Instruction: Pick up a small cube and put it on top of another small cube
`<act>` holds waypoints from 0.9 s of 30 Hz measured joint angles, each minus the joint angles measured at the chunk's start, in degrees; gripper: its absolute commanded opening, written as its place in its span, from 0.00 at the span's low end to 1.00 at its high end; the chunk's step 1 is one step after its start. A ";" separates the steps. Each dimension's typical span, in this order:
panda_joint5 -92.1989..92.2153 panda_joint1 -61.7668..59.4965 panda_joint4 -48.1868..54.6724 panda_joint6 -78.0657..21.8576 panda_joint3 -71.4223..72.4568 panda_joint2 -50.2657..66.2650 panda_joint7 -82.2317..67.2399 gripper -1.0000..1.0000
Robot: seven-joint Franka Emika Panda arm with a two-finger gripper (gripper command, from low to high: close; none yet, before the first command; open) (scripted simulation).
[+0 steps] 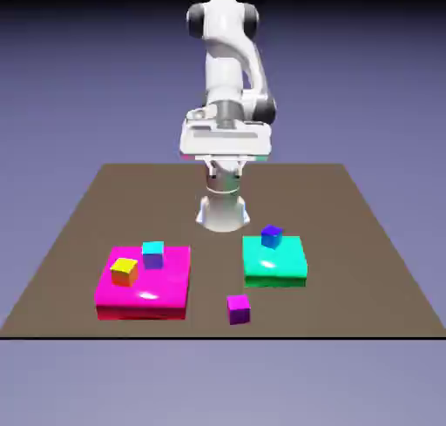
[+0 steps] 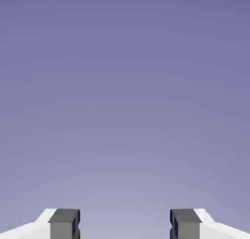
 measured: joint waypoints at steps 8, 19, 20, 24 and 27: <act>-10.66 12.92 7.33 -7.99 -9.13 16.61 -17.06 0.50; -25.31 30.69 17.41 -18.98 -21.69 39.45 -40.52 0.50; -26.64 32.31 18.33 -19.98 -22.83 41.53 -42.65 0.50; -31.85 38.62 21.91 -23.88 -27.29 49.64 -50.99 0.50; -31.99 37.45 22.73 -20.37 -27.11 53.79 -50.39 0.50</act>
